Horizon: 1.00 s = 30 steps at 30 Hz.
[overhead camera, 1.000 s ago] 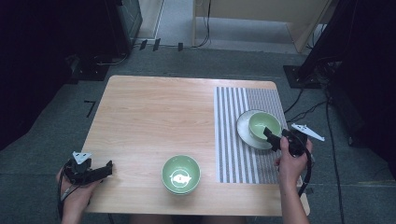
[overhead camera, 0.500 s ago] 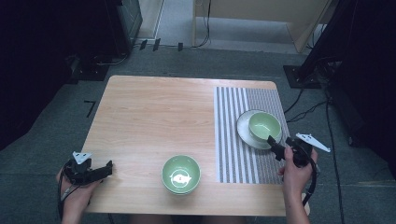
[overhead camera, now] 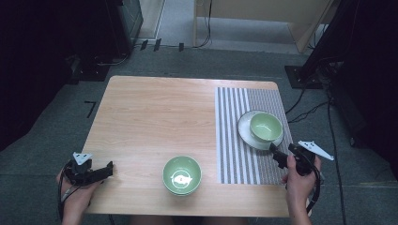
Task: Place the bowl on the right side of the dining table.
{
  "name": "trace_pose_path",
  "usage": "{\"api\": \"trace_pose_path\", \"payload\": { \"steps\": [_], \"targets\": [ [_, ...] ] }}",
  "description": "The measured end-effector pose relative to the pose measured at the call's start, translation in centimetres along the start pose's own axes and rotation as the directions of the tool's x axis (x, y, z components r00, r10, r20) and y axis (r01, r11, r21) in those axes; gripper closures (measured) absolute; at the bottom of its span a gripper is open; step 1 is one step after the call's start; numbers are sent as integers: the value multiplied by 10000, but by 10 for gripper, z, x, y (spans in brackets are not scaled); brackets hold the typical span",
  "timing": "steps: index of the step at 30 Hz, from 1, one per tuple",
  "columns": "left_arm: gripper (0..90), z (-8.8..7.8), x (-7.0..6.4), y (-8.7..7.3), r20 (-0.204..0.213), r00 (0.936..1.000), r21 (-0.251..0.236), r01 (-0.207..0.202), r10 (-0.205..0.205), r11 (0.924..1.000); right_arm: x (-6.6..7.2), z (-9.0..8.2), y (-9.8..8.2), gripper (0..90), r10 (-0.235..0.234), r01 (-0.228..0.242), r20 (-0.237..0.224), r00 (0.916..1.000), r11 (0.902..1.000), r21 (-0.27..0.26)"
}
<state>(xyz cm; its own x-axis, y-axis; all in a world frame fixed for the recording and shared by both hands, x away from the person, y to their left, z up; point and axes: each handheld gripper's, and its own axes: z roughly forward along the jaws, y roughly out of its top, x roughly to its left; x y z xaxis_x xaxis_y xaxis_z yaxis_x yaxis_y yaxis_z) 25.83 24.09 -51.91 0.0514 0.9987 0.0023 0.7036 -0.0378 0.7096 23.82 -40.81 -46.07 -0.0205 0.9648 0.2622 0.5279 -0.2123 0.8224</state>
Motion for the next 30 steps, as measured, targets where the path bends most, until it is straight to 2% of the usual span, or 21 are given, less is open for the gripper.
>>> {"api": "trace_pose_path", "payload": {
  "steps": [23,30],
  "targets": [
    [0,0,0,0,-1,10000,-2,-2,2,10000,-10,-8,-27,178,-174,160,288,9994,9988,458],
    [0,0,0,0,-3,10000,-2,-4,4,10000,-17,-9,-35,179,-84,56,461,9989,9981,613]
  ]
}}
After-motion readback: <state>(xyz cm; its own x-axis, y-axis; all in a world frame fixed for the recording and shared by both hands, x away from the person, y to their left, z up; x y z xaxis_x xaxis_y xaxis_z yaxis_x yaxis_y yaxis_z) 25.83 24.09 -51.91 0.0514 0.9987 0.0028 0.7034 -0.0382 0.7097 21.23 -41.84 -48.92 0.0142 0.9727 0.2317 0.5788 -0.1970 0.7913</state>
